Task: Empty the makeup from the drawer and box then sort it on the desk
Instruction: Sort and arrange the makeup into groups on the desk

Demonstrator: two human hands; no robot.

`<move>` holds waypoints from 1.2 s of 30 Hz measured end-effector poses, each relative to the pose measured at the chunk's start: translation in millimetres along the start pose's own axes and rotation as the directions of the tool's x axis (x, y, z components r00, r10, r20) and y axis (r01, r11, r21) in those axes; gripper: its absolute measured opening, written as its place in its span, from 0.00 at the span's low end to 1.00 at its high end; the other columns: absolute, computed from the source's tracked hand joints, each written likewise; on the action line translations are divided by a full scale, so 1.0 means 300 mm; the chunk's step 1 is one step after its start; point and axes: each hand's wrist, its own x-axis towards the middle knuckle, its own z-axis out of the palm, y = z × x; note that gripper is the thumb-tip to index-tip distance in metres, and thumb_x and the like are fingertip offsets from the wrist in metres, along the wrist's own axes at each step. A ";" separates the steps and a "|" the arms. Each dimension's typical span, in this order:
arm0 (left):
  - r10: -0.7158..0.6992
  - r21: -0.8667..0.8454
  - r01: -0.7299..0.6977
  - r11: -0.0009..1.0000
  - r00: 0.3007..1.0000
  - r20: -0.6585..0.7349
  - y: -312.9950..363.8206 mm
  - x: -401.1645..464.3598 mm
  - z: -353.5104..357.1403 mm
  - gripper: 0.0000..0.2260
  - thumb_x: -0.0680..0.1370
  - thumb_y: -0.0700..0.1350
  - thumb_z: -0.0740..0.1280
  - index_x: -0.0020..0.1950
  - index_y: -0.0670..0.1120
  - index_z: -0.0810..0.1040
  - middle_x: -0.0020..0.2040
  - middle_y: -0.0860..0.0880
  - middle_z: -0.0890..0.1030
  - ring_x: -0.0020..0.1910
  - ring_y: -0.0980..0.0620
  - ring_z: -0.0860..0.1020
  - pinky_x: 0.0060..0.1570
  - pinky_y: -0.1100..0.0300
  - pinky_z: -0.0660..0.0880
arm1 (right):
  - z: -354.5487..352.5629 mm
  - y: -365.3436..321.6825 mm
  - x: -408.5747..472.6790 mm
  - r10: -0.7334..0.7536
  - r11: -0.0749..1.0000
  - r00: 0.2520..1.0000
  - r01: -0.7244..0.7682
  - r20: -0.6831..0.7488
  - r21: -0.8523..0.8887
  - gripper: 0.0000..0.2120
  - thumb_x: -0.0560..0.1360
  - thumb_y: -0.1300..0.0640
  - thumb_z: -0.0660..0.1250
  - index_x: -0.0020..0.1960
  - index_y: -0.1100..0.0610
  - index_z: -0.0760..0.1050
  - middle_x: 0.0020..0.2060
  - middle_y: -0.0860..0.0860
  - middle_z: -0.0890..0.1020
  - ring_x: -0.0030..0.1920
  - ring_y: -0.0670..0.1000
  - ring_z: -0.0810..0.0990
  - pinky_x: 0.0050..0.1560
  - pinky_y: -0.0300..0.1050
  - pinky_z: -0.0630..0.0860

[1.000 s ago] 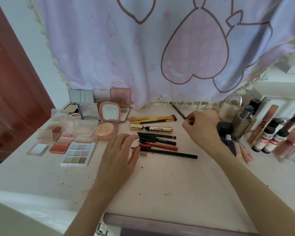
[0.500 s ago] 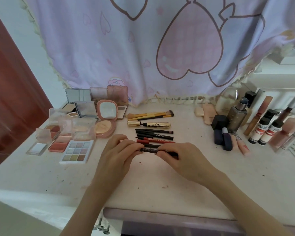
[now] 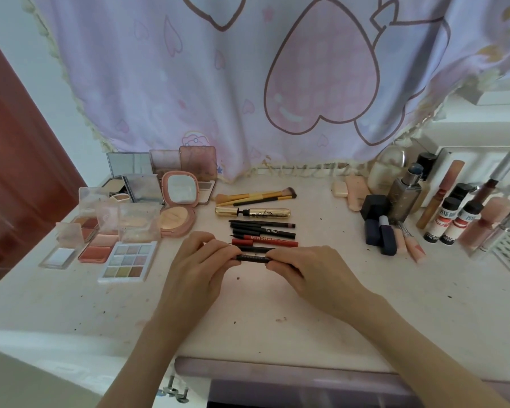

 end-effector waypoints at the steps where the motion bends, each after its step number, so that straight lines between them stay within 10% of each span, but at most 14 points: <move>1: 0.003 0.003 -0.003 1.000 1.000 0.002 0.000 -0.001 0.001 0.16 0.78 0.50 0.58 0.47 0.41 0.81 0.42 0.48 0.81 0.45 0.51 0.69 0.47 0.64 0.66 | 0.001 0.003 -0.001 -0.017 1.000 1.000 0.017 -0.010 0.008 0.14 0.78 0.48 0.57 0.55 0.51 0.79 0.46 0.47 0.83 0.40 0.49 0.81 0.39 0.41 0.76; 9: -0.041 -0.040 0.041 0.998 0.999 -0.005 -0.001 0.000 0.006 0.16 0.80 0.52 0.56 0.52 0.43 0.78 0.43 0.47 0.80 0.46 0.52 0.70 0.48 0.64 0.67 | -0.006 -0.008 0.009 0.067 0.994 0.986 -0.054 0.149 -0.092 0.14 0.81 0.47 0.51 0.59 0.51 0.72 0.50 0.47 0.80 0.45 0.49 0.79 0.48 0.44 0.76; 11: -0.148 -0.093 0.144 0.985 0.988 -0.045 0.005 0.006 0.000 0.16 0.78 0.54 0.59 0.57 0.44 0.73 0.46 0.48 0.78 0.48 0.55 0.70 0.52 0.68 0.65 | -0.004 -0.033 0.021 0.167 0.974 0.962 -0.195 0.215 0.119 0.10 0.82 0.51 0.51 0.55 0.51 0.69 0.43 0.46 0.78 0.41 0.47 0.76 0.45 0.40 0.73; 14: -0.268 -0.201 0.258 0.945 0.963 -0.022 0.016 0.009 -0.012 0.19 0.72 0.55 0.65 0.58 0.46 0.71 0.47 0.53 0.74 0.46 0.62 0.68 0.51 0.75 0.64 | -0.008 -0.072 0.043 0.342 0.590 0.930 -0.325 0.136 0.739 0.08 0.80 0.60 0.56 0.48 0.51 0.73 0.38 0.44 0.80 0.42 0.45 0.77 0.46 0.40 0.73; 18: -0.209 -0.146 0.228 0.963 0.969 0.134 0.029 0.004 -0.015 0.17 0.71 0.60 0.62 0.48 0.47 0.75 0.42 0.53 0.75 0.42 0.59 0.70 0.40 0.71 0.67 | -0.007 -0.096 0.076 0.489 0.033 0.855 -0.215 0.172 0.976 0.07 0.77 0.62 0.61 0.48 0.58 0.79 0.37 0.49 0.81 0.37 0.47 0.78 0.39 0.39 0.74; 31: -0.098 -0.063 0.103 0.993 0.992 0.078 0.025 0.019 -0.002 0.16 0.80 0.50 0.52 0.36 0.46 0.68 0.33 0.55 0.64 0.33 0.58 0.60 0.35 0.67 0.61 | 0.018 -0.092 0.067 0.480 -0.044 0.846 -0.242 0.233 0.969 0.07 0.77 0.66 0.61 0.44 0.66 0.77 0.26 0.51 0.77 0.26 0.45 0.70 0.30 0.35 0.65; 36: -0.277 -0.170 0.300 0.938 0.949 0.148 0.003 0.005 -0.015 0.11 0.78 0.49 0.51 0.37 0.50 0.65 0.33 0.59 0.62 0.29 0.59 0.63 0.30 0.71 0.64 | -0.063 0.011 0.065 0.615 -0.139 0.774 -0.080 0.149 0.987 0.07 0.77 0.65 0.60 0.43 0.63 0.76 0.29 0.52 0.73 0.27 0.45 0.68 0.26 0.33 0.68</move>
